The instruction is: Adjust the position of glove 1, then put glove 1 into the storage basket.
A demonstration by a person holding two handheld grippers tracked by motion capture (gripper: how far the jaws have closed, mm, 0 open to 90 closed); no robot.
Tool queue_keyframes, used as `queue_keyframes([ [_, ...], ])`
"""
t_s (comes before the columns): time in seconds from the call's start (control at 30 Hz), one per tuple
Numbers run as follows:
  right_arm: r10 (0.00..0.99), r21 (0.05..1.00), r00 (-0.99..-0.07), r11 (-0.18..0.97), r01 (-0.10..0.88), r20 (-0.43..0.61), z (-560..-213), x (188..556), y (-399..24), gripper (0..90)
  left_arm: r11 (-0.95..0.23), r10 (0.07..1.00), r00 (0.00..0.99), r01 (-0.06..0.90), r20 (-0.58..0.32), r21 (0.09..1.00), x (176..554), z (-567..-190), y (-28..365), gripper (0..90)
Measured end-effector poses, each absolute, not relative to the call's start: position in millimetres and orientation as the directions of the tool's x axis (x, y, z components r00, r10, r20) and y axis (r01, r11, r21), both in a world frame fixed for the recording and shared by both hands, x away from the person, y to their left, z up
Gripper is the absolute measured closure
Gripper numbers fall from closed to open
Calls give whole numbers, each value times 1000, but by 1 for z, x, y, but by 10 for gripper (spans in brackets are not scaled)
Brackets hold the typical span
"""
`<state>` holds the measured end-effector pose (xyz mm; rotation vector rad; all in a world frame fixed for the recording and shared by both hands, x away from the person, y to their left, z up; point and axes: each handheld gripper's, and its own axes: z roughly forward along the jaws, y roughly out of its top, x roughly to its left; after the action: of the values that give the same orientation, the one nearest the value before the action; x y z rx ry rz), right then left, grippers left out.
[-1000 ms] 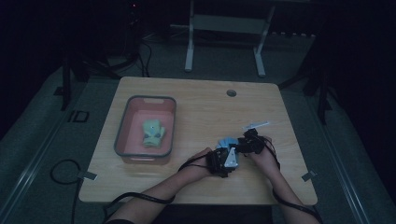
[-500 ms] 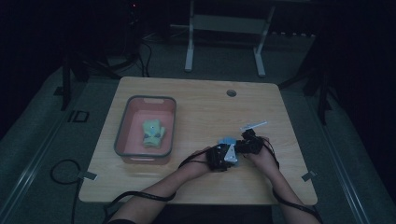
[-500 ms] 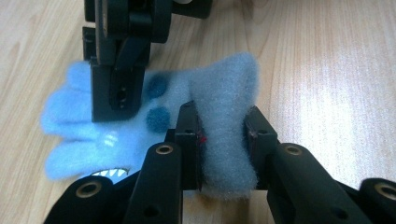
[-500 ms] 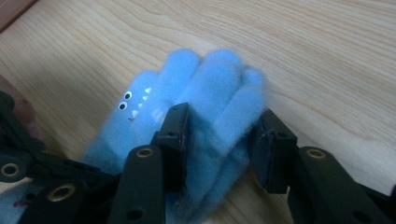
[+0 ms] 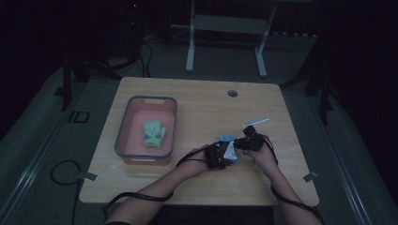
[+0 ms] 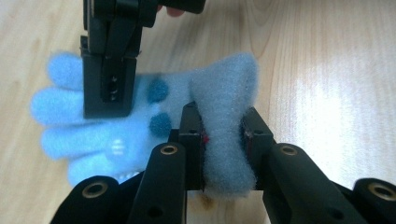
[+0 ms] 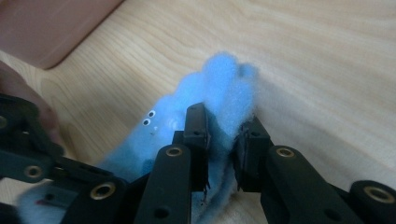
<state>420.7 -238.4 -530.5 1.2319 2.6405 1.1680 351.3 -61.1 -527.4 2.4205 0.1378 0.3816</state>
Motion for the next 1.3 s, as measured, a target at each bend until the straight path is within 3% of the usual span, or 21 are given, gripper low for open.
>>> queue_keyframes([
  [0.6, 606, 686, -748, 422, 592, 273, -482, 418, -217, 780, -774, 195, 946, -15, 260, 634, 346, -479, -33, 758],
  [1.3, 564, 711, -788, 447, 543, 247, -458, 422, -183, 780, -788, 221, 937, 8, 270, 616, 346, -459, -7, 758],
])
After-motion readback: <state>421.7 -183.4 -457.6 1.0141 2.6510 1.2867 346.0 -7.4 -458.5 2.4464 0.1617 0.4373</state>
